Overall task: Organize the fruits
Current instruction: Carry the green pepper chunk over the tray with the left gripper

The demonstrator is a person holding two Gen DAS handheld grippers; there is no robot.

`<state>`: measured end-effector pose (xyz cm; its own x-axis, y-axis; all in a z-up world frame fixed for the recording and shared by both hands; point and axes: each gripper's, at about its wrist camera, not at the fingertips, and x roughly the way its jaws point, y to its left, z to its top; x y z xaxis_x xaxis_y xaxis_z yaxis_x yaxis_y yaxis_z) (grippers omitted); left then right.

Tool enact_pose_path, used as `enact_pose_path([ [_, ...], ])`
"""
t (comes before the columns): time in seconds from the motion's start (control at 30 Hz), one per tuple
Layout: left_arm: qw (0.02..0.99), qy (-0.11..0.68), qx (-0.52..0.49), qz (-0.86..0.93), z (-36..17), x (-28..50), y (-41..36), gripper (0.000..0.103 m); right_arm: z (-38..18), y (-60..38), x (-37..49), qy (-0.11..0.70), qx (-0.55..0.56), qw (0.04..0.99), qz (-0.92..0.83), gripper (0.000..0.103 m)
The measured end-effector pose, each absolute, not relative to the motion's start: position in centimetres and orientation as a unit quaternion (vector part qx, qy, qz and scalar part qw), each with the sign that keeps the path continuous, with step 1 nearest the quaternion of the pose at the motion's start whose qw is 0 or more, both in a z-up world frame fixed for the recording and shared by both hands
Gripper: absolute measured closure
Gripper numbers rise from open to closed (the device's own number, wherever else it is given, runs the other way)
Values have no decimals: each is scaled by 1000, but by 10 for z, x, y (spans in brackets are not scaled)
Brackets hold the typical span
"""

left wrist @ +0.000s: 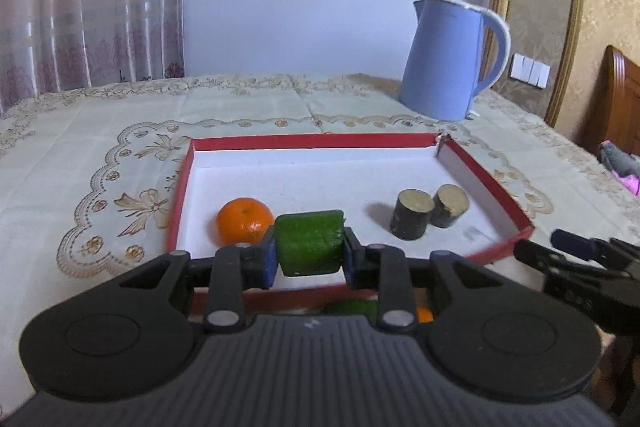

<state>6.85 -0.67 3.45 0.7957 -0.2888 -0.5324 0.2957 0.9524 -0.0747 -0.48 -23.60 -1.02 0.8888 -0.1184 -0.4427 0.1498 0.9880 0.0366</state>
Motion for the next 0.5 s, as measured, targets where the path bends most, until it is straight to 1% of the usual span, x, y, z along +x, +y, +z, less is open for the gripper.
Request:
enact_pose_path([
  [0.23, 949, 279, 31, -145, 31, 91, -28, 75, -11, -235, -4, 229, 30, 970, -70, 48],
  [0.5, 947, 289, 38, -134, 22, 114, -41, 75, -11, -234, -2, 236, 31, 969, -70, 48],
])
